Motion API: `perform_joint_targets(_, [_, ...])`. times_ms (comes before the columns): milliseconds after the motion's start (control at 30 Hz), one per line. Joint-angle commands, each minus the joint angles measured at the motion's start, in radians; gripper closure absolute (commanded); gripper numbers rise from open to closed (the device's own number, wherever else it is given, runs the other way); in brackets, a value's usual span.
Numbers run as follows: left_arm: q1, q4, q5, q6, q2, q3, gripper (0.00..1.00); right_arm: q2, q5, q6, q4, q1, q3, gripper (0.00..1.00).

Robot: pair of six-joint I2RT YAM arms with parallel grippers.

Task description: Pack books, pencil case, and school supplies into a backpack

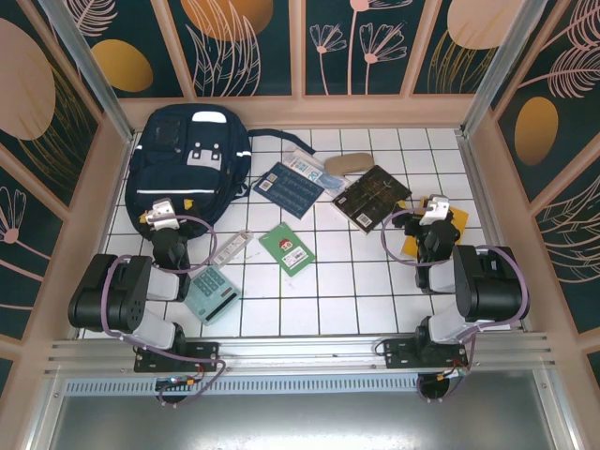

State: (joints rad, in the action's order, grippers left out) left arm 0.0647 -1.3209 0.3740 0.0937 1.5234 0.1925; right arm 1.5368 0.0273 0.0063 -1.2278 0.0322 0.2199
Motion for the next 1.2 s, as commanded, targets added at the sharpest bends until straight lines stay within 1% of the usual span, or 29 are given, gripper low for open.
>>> perform_joint_targets(0, [0.003, -0.023, -0.006, -0.003, 0.000, 0.012, 0.01, 0.001, -0.006, 0.011, -0.011, 0.004, 0.016, 0.01])
perform_joint_targets(1100, [0.001, -0.018, -0.008, -0.002, 0.000, 0.016, 0.01, 0.001, -0.006, 0.011, -0.011, 0.004, 0.016, 0.01])
perform_joint_targets(1167, [0.002, -0.021, -0.006, -0.003, 0.001, 0.012, 0.01, 0.001, -0.022, 0.008, -0.016, -0.001, 0.015, 0.01])
